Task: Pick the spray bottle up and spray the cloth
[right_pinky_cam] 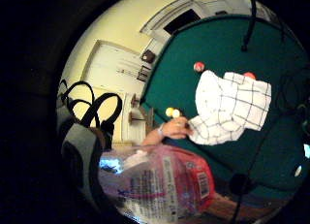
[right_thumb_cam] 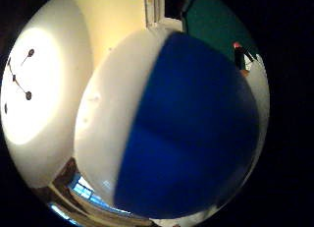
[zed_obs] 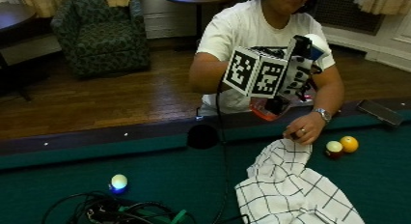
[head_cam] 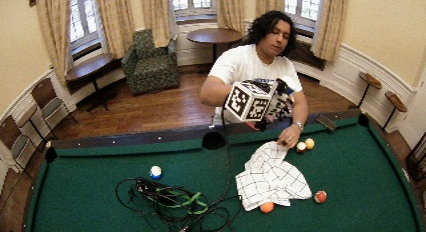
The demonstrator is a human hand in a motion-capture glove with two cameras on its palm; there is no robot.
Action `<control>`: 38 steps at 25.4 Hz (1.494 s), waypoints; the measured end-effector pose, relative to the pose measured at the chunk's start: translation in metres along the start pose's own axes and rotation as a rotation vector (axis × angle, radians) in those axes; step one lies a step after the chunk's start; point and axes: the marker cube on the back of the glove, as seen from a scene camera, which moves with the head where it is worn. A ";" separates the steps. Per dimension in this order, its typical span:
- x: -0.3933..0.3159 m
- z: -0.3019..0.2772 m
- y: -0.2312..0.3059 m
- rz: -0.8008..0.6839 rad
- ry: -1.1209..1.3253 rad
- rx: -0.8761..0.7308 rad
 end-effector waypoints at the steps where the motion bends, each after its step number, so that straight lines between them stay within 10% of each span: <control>1: 0.001 0.001 0.000 -0.018 0.006 0.020; 38: 0.130 0.210 -0.073 -0.169 -0.160 0.280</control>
